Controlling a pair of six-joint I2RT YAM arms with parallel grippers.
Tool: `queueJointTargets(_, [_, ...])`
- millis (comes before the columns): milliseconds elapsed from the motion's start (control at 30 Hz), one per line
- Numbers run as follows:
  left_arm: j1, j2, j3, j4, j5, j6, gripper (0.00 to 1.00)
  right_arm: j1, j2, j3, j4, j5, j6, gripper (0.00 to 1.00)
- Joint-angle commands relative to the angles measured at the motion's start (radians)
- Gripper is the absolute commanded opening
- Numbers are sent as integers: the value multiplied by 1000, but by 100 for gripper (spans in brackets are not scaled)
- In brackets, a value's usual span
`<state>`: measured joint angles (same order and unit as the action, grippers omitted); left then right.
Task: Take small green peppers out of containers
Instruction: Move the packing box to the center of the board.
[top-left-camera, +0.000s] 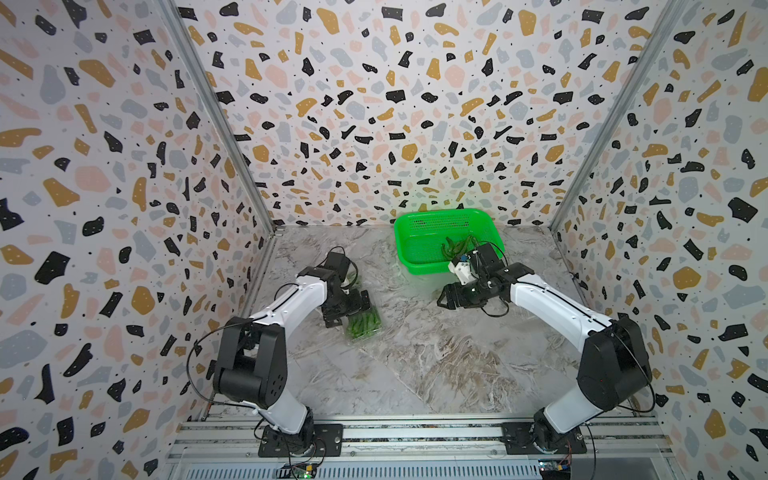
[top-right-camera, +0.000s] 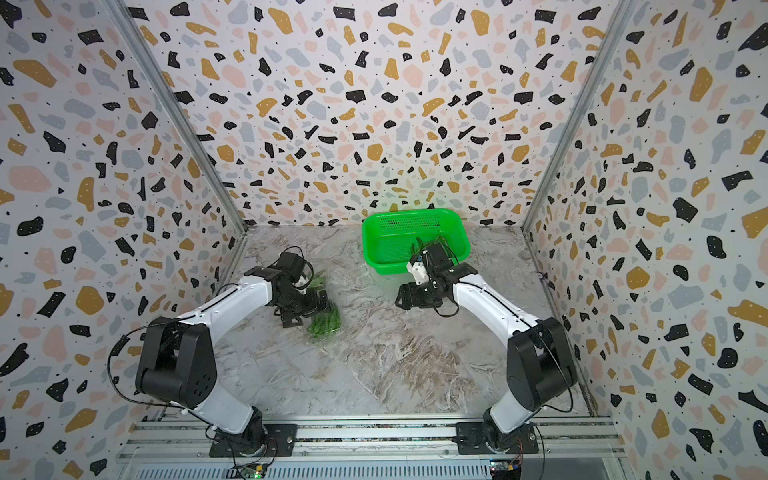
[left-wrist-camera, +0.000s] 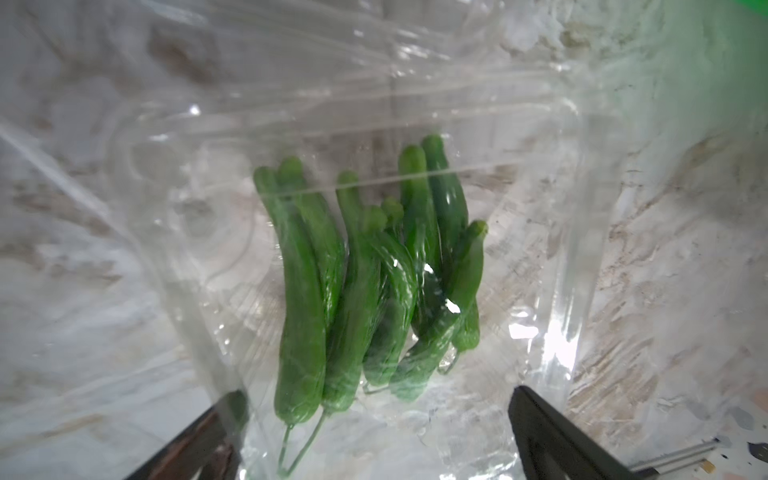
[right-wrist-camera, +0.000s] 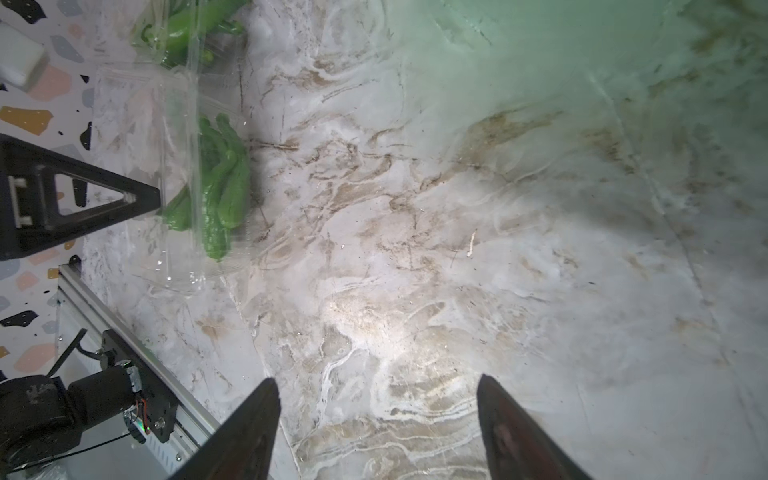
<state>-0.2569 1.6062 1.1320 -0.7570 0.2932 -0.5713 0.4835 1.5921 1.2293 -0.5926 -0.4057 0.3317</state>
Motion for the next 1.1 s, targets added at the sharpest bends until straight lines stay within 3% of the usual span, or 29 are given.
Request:
queueJointTargets(0, [-27, -18, -17, 16, 81, -37, 99, -1, 17, -5, 37, -63, -3, 75])
queueJointTargets(333, [-36, -67, 5, -41, 125, -60, 99, -2, 189, 99, 56, -172, -27, 73])
queueJointTargets(533, [-57, -68, -6, 12, 209, -109, 99, 6, 283, 188, 59, -230, -24, 73])
queueJointTargets(800, [-152, -117, -76, 148, 239, -243, 99, 65, 446, 377, -15, -263, -62, 73])
queueJointTargets(1067, [-309, -112, -156, 330, 198, -369, 99, 136, 564, 509, -76, -284, -119, 72])
